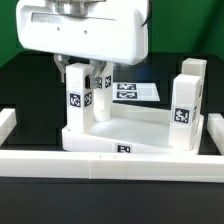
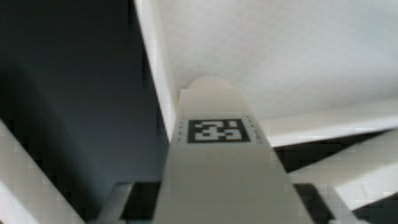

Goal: Assemble desk

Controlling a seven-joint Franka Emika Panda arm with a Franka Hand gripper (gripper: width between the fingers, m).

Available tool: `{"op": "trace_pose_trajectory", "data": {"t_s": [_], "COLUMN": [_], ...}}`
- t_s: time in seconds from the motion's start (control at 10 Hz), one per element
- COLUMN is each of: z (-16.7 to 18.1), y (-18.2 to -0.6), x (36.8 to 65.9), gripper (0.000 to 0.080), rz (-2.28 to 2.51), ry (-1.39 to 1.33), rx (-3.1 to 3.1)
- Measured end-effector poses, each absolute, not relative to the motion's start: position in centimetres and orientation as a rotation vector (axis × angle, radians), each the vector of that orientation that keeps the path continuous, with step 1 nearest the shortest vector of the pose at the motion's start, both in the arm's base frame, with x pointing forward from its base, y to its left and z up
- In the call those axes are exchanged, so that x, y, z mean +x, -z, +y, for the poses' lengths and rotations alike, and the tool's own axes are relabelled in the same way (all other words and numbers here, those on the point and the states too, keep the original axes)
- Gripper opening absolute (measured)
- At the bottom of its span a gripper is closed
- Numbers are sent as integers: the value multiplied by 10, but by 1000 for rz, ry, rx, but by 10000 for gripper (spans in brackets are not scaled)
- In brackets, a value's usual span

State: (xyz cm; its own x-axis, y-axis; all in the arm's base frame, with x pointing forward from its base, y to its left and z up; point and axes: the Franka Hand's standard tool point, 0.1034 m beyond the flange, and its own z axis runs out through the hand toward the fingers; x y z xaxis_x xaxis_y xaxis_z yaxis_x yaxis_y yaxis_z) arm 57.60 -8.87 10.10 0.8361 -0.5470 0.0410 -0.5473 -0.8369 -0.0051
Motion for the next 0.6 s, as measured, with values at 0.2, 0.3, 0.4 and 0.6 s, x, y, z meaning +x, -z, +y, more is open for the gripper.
{"op": "trace_pose_trajectory", "data": {"t_s": [0.2, 0.3, 0.4, 0.6], "z": [-89, -90, -90, -90], "y": [-101, -101, -101, -100], "x": [576, 576, 576, 576], "gripper": [288, 288, 288, 288], "rz": [-1172, -1256, -1419, -1692], "ry": [-65, -64, -64, -60], "rx": [2918, 2888, 2824, 2681]}}
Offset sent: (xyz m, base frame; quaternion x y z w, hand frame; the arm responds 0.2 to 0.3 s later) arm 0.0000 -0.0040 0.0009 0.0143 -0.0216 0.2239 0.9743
